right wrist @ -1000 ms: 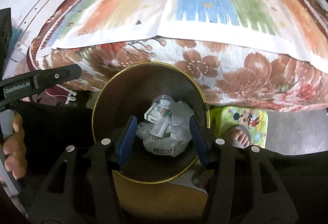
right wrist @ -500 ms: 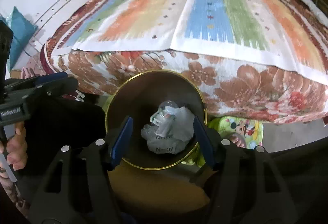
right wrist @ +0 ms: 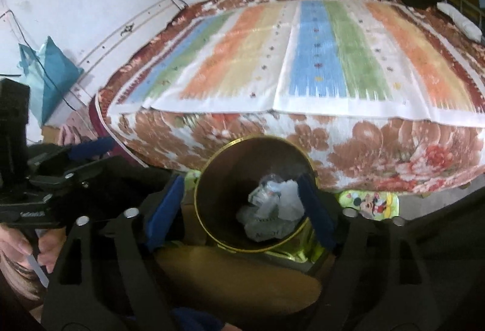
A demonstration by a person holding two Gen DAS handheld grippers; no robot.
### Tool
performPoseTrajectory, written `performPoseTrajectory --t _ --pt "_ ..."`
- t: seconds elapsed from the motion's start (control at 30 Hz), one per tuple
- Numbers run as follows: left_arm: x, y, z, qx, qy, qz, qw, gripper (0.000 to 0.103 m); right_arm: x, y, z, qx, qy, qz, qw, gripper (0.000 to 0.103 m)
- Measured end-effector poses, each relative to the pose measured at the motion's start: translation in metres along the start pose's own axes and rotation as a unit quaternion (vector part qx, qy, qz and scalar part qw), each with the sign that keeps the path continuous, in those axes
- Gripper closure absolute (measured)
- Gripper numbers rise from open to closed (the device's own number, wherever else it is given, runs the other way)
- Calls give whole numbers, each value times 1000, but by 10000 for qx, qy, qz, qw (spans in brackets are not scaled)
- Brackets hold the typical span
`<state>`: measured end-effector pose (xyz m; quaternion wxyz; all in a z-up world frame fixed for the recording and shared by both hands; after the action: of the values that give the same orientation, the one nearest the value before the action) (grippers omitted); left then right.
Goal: Collect trash
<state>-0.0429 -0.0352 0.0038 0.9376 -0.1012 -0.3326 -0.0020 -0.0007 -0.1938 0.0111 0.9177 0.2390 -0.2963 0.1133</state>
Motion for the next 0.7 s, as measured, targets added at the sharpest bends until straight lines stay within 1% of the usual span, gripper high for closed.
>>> performPoseTrajectory --t 0.03,0.1,0.13,0.17,0.2,0.23,0.3,0.33,0.37,0.4,0.43,0.5,0.53,0.63,0.7 --pt "1 0 1 40 -16 -91 9999 18 2 1 2 -5 -53 -5 10000 22" --pt "5 2 2 283 -158 -361 9988 16 5 3 5 -100 -174 11 9998 19" --pt "6 4 1 337 -213 -429 9983 15 6 5 3 -220 -230 85 9995 17" --pt "7 9 0 312 -243 -423 9983 14 8 5 2 -357 -283 148 9989 15" --pt "7 13 -2 225 -246 -362 9988 12 9 2 0 -430 -346 85 9984 12" --pt "7 19 -5 73 -253 -267 9993 10 10 0 -1 -384 -320 -9 9988 11" --pt "3 23 -11 0 -255 -217 9994 8 11 -2 -7 -336 -150 -55 9993 9" --pt "1 24 -15 79 -228 -257 9994 6 10 -5 -12 -165 79 -318 9993 9" --pt "-1 24 -17 139 -194 -281 9993 6 8 -7 -17 24 306 -612 9977 9" --pt "-2 24 -20 155 -125 -291 9994 6 7 -6 -21 162 454 -661 9966 9" --pt "-1 24 -21 111 -87 -295 9995 6 7 -2 -24 28 489 -375 9981 9" --pt "-1 27 -23 41 -64 -196 9998 6 7 -5 -28 -512 285 150 9982 9" --pt "-1 30 -26 58 -41 -122 9999 6 6 -9 -31 -571 274 216 9978 9" --pt "-6 38 -39 193 187 76 9996 6 -3 -25 -48 -648 519 147 9964 9" --pt "-12 36 -50 188 438 116 9988 6 -10 -25 -53 -555 570 156 9967 9"
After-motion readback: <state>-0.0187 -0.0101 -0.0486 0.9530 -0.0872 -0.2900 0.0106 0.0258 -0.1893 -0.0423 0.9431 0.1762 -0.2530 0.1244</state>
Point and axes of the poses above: each gripper's, at about its wrist camera, not at the fingertips, and z roughly against the way its jaws point, y to its left, x to its top, the point moved 2 cm from there along -z, roughly the way its jaws point, and after that the axes turned 4 degrees about -z, right-handed, at the moved point
